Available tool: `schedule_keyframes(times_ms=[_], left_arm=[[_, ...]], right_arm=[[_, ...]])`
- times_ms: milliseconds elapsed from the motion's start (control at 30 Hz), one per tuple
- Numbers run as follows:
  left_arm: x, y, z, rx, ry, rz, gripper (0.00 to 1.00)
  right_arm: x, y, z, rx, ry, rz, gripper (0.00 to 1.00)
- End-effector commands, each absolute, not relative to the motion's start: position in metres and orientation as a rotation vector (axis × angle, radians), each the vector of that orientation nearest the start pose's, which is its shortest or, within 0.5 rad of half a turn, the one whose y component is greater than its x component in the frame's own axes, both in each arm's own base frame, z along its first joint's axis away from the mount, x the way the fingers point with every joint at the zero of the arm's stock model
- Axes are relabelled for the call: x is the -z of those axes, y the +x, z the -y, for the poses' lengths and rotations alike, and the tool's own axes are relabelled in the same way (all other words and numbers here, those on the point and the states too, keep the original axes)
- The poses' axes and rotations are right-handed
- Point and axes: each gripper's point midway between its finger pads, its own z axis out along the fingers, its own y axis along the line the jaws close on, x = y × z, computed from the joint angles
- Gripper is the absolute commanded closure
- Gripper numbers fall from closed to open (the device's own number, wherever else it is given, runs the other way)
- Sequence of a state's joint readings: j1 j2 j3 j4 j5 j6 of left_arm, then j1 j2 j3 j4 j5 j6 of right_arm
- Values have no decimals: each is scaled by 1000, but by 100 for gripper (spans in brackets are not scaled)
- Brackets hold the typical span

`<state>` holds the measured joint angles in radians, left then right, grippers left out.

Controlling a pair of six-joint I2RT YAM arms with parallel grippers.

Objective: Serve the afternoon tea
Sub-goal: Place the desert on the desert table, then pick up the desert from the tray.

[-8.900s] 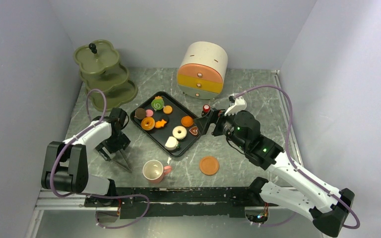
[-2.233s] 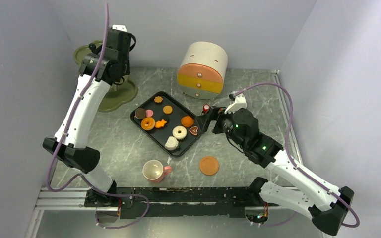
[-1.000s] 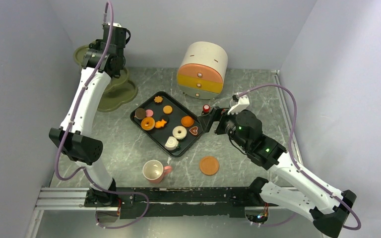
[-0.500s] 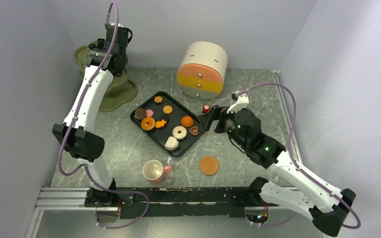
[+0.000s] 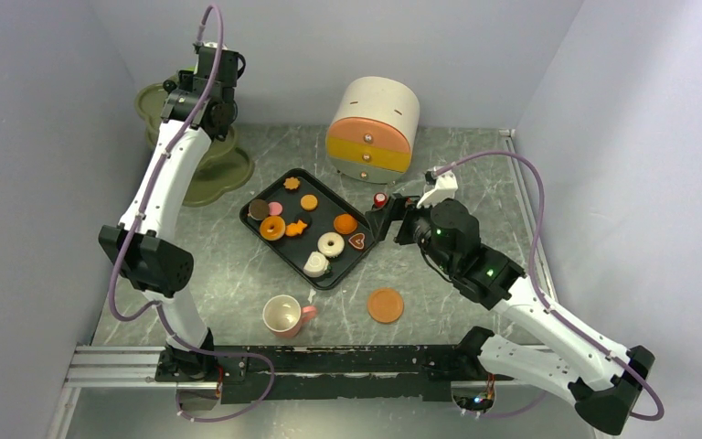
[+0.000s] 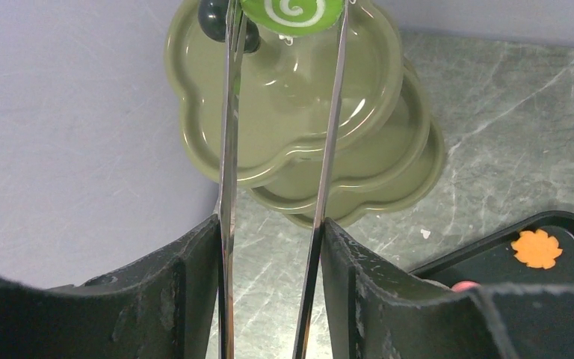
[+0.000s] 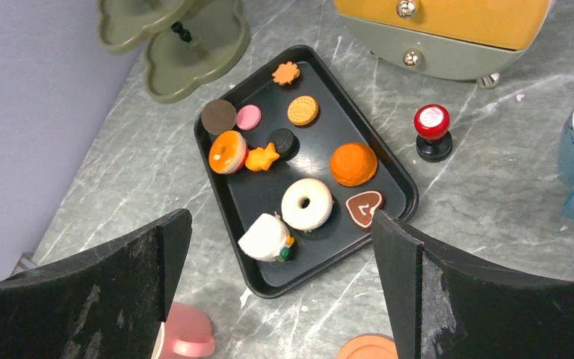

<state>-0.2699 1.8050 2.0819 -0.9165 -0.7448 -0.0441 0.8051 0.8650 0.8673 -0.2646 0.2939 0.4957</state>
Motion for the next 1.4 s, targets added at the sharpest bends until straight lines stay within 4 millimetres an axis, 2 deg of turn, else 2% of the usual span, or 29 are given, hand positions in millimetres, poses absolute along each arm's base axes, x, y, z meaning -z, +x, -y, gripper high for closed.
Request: schedule_keyframes(times_ms=[0,367,500,667,900,1233,1367], left_arm=[[-343,461,-5,-674,-194,-2043,46],[-335,461,-5,-683,-203,-2055,43],[-344,463,-6,-684,-214,-2038,44],[-356,461,3,-590,-211,-2027,44],[-374,448,10,-481,-220,-2003,44],[-398,427,33,-253,-169,-1982,45],[-393,419,48,-145,-125,-2009,46]], right_arm=[[-297,248,-202,-631,-52,-1818,5],[-294,245,-200,-643,-56,-1811,5],[-297,248,-199,-622,-52,-1813,5],[-296,247,-201,-639,-57,-1812,5],[-293,242,-202,-671,-53,-1809,5],[-293,245,-198,-637,-46,-1816,5],[-292,246,-196,-619,-47,-1819,5]])
